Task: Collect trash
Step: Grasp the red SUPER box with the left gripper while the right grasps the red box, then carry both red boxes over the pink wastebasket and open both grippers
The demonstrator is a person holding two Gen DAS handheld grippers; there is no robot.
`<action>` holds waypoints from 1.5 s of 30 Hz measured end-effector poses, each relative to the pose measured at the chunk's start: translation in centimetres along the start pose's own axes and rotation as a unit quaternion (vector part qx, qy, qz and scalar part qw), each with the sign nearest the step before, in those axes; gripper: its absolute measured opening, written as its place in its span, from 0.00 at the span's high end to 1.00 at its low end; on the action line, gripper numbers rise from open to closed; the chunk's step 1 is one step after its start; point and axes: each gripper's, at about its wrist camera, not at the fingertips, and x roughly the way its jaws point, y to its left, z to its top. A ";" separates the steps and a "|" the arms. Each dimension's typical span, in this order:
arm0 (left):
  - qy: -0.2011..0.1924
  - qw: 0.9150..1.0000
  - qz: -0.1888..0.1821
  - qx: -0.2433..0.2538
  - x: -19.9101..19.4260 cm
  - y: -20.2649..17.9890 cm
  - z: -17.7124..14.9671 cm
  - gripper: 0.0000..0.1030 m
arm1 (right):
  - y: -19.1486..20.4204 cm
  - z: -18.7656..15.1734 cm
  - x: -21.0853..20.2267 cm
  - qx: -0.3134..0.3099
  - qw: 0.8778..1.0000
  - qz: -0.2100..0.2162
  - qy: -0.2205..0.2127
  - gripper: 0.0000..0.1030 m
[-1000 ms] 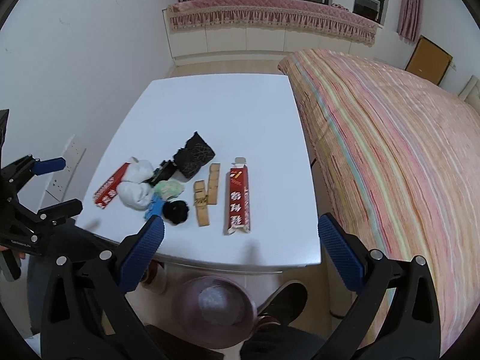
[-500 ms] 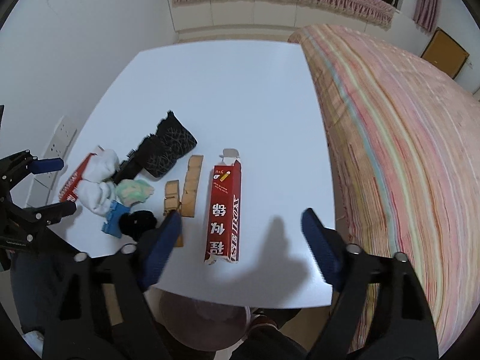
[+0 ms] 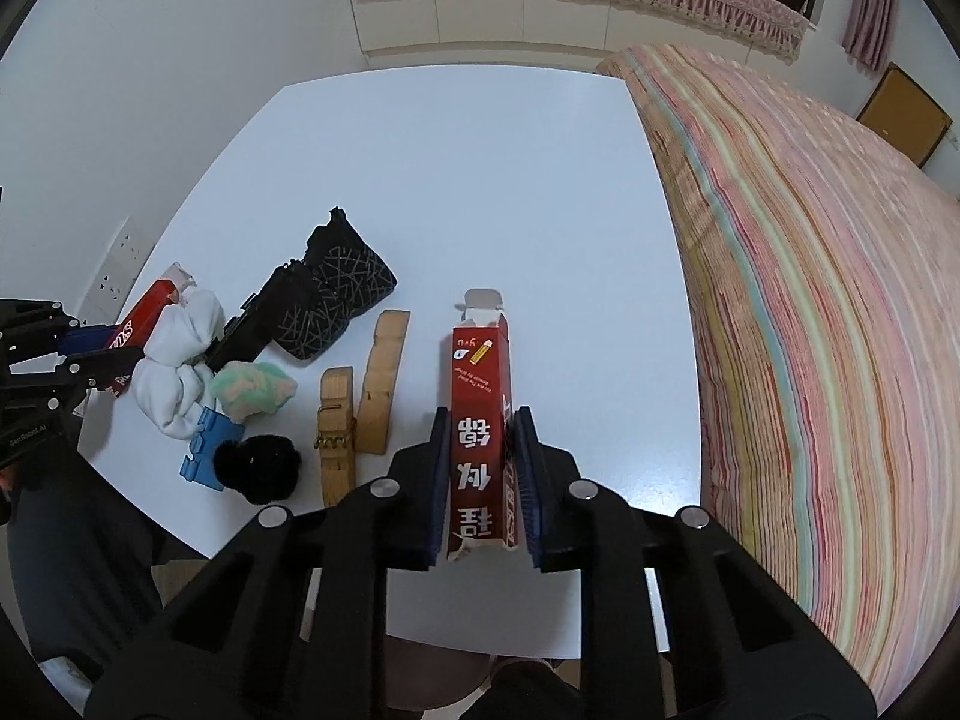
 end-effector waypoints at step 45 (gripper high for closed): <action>-0.021 0.989 -0.121 0.083 -5.2 -14.3 -8.0 0.67 | 5.1 -18.4 -11.3 0.042 0.997 0.057 -0.026 0.65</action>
